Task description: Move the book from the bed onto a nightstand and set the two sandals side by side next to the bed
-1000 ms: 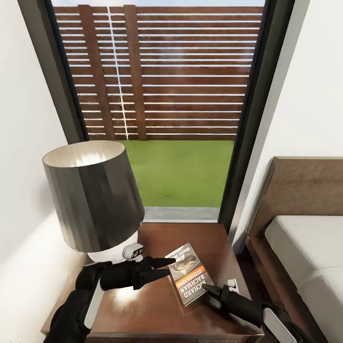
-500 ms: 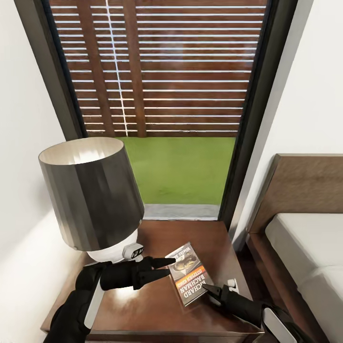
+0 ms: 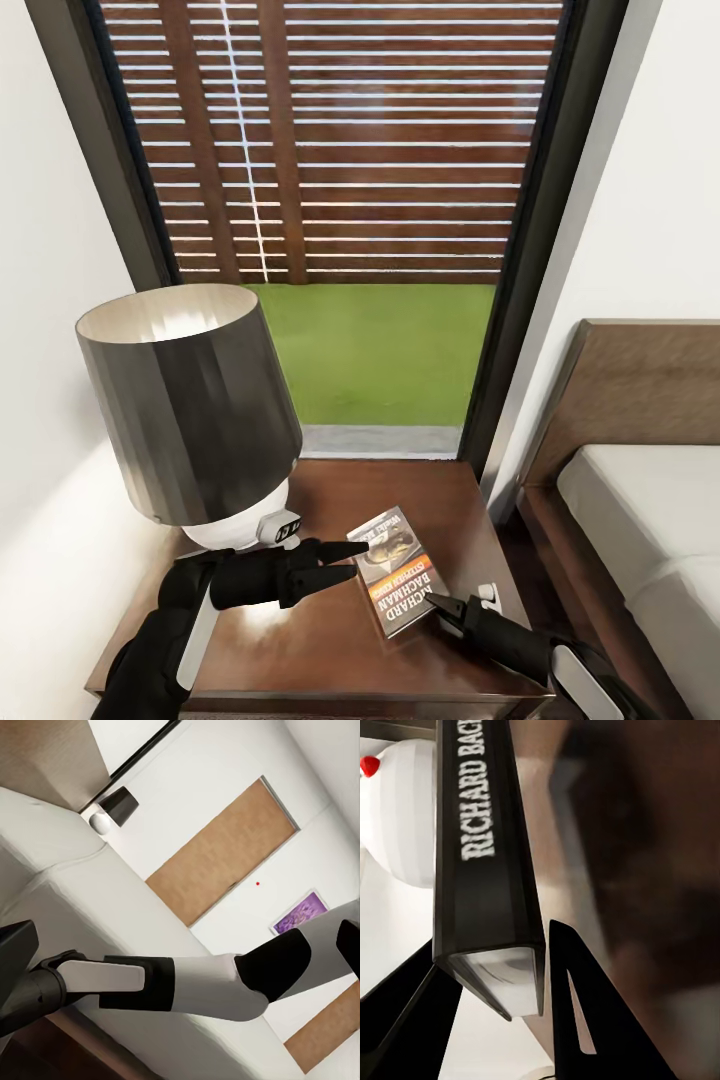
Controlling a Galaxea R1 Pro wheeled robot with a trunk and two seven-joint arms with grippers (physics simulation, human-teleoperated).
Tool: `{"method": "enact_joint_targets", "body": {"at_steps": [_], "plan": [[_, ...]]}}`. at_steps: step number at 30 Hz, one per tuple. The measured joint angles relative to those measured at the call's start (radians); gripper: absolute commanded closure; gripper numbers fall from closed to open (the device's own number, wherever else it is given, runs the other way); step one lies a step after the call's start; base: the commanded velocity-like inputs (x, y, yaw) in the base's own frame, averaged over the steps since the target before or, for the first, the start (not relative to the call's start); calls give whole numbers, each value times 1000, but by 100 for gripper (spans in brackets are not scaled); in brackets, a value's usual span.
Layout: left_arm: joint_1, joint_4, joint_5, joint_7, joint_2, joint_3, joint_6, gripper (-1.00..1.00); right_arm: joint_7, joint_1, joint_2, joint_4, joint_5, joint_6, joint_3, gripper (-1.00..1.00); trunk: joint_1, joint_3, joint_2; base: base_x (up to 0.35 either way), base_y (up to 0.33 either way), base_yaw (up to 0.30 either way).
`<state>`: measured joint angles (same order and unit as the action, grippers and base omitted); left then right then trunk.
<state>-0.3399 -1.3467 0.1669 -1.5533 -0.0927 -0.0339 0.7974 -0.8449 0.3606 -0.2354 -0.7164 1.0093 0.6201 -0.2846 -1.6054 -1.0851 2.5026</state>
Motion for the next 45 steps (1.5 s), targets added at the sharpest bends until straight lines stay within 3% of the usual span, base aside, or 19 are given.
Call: {"method": "enact_joint_targets", "body": {"at_steps": [4,23,24,45], "plan": [[0,0,0,0,0,0,0,-100,12,-1,0,1,-11,3,-2,100,1,11,-1,0,0,0],[0,0,0,-1,0,0,0,-100,11,-1,0,2,-12,2,-2,100,1,11,-1,0,0,0],[0,0,0,-1,0,0,0,-100,10,-1,0,2,-11,2,-2,-100,1,11,-1,0,0,0],[0,0,0,-1,0,1,-1,-100,7,0,0,1,0,5,-1,-100,1,12,-1,-52,0,0]]}}
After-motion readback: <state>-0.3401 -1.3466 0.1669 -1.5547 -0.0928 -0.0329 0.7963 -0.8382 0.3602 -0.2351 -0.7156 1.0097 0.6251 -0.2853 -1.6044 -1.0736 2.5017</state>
